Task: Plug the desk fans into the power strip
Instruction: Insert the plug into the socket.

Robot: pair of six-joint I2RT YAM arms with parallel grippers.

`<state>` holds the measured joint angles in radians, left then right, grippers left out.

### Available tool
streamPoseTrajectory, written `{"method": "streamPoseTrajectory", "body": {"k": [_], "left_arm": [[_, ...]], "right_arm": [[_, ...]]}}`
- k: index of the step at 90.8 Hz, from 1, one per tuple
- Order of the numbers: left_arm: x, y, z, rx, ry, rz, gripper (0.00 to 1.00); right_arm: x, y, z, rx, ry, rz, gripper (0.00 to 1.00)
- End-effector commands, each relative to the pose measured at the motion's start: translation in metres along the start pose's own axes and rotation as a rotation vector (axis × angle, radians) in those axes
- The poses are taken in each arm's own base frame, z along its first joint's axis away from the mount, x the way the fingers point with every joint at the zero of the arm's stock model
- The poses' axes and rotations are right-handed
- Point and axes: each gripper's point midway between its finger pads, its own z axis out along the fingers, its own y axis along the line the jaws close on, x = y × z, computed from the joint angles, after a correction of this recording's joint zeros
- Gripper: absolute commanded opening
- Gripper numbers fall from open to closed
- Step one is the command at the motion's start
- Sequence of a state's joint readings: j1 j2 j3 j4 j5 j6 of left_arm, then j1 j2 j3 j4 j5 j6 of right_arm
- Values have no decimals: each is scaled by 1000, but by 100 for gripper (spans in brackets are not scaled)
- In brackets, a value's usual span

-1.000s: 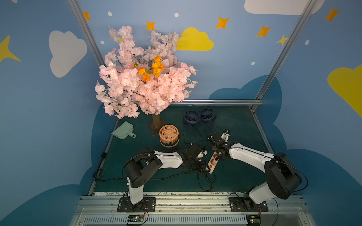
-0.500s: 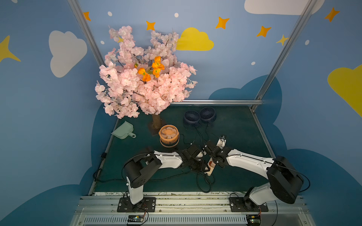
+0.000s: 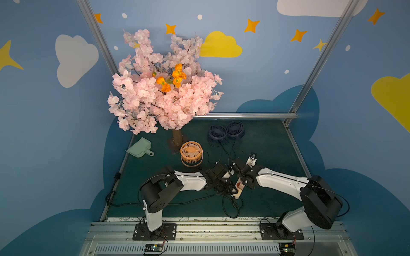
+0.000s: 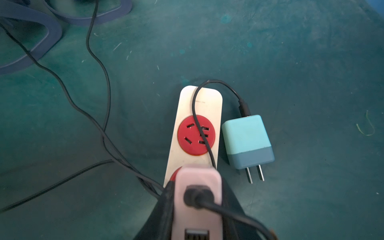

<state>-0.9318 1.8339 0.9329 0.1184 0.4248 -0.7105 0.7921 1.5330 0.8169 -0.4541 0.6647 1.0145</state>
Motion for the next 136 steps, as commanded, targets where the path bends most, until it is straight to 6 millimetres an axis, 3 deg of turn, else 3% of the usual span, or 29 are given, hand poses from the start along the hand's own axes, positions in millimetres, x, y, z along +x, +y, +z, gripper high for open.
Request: {"method": "streamPoseTrajectory", "body": {"k": [1, 29, 49, 75, 111, 136], "left_arm": [[2, 0, -1, 4, 1, 8, 46], [3, 1, 0, 1, 1, 3, 46], [3, 1, 0, 4, 4, -2, 46], [1, 1, 0, 1, -3, -2, 43], [0, -2, -2, 5, -7, 4, 42], [-4, -4, -8, -5, -35, 16, 45]], "right_arm": [[121, -29, 20, 32, 522, -147, 0], [131, -37, 30, 81, 567, -175, 0], [167, -47, 40, 118, 645, -176, 0], [160, -41, 38, 117, 621, -209, 0], [138, -27, 24, -5, 583, -80, 0], [74, -13, -5, -77, 453, -63, 0]]}}
